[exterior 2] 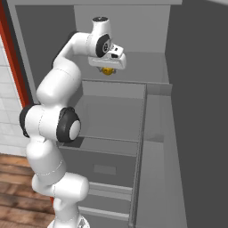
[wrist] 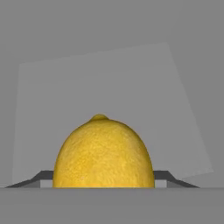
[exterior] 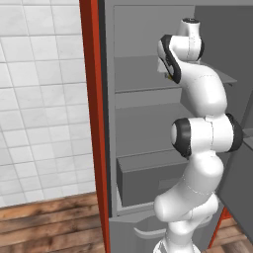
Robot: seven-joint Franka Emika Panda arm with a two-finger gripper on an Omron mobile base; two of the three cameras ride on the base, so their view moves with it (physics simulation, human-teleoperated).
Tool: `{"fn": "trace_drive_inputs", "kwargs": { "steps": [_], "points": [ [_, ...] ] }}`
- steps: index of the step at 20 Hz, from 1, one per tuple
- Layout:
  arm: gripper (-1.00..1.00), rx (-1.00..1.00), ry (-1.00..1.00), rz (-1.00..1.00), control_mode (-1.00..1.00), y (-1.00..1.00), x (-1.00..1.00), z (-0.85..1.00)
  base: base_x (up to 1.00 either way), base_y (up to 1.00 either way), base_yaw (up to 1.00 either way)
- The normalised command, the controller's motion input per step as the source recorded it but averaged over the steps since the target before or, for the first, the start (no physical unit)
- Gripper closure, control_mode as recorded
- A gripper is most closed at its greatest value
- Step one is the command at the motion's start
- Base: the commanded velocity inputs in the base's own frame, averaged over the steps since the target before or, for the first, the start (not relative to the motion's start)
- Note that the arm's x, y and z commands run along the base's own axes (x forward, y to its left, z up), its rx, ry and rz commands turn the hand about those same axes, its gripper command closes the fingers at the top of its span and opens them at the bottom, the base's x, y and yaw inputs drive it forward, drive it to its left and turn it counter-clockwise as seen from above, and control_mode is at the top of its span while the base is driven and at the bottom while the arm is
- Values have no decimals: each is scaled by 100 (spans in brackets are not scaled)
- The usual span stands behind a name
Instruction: Retrieve a lemon from the fridge and place it on the cutting board with the fish.
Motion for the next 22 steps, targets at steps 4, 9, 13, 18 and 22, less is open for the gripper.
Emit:
{"fn": "trace_drive_inputs", "kwargs": {
  "steps": [4, 9, 13, 18, 22],
  "points": [
    [100, 0, -8, 0, -100, 20, -2, -3, 0, 0, 0],
    [100, 0, -31, 1, -100, 18, -33, 0, 0, 0, 0],
    [100, 0, -52, 2, -100, 11, -48, 3, 0, 0, 0],
    [100, -1, -34, 0, -100, 15, -63, 11, 0, 0, 0],
    [100, -8, -12, 0, -100, 31, -85, 49, 0, 0, 0]
  ]
}}
